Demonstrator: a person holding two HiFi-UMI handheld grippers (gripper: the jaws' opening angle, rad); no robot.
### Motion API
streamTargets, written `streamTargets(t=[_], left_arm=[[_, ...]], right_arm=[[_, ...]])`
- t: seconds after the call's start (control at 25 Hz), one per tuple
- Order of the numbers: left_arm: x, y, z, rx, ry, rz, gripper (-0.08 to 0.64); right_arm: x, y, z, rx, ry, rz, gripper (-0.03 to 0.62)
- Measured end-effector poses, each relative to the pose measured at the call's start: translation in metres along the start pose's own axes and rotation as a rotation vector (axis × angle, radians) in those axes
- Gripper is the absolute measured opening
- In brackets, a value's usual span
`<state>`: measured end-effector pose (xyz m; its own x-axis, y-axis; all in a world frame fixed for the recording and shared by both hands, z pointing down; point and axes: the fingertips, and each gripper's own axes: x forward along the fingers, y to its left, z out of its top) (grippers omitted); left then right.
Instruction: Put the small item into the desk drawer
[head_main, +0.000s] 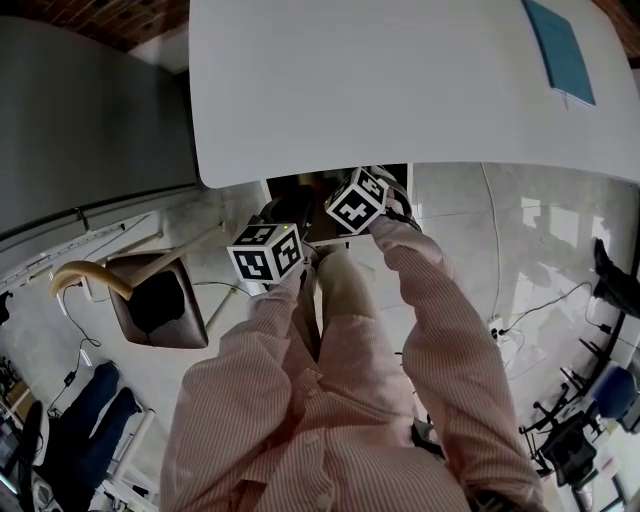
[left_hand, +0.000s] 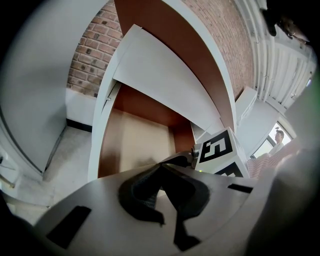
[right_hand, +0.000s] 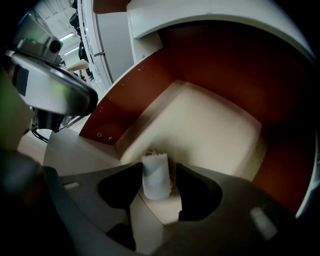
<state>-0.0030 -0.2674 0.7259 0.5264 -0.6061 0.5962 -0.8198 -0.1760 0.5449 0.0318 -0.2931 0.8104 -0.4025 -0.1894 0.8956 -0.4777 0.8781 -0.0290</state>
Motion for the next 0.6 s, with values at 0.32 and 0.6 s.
streamTargets(t=[0.32, 0.6], left_arm=[[-0.021, -0.012, 0.004, -0.004, 0.008, -0.008, 0.0], [-0.046, -0.03, 0.013, 0.017, 0.018, -0.022, 0.0]], right_arm=[[-0.029, 0.008, 0.002, 0.039, -0.012, -0.019, 0.175], [-0.068, 0.013, 0.004, 0.093, -0.047, -0.085, 0.025]])
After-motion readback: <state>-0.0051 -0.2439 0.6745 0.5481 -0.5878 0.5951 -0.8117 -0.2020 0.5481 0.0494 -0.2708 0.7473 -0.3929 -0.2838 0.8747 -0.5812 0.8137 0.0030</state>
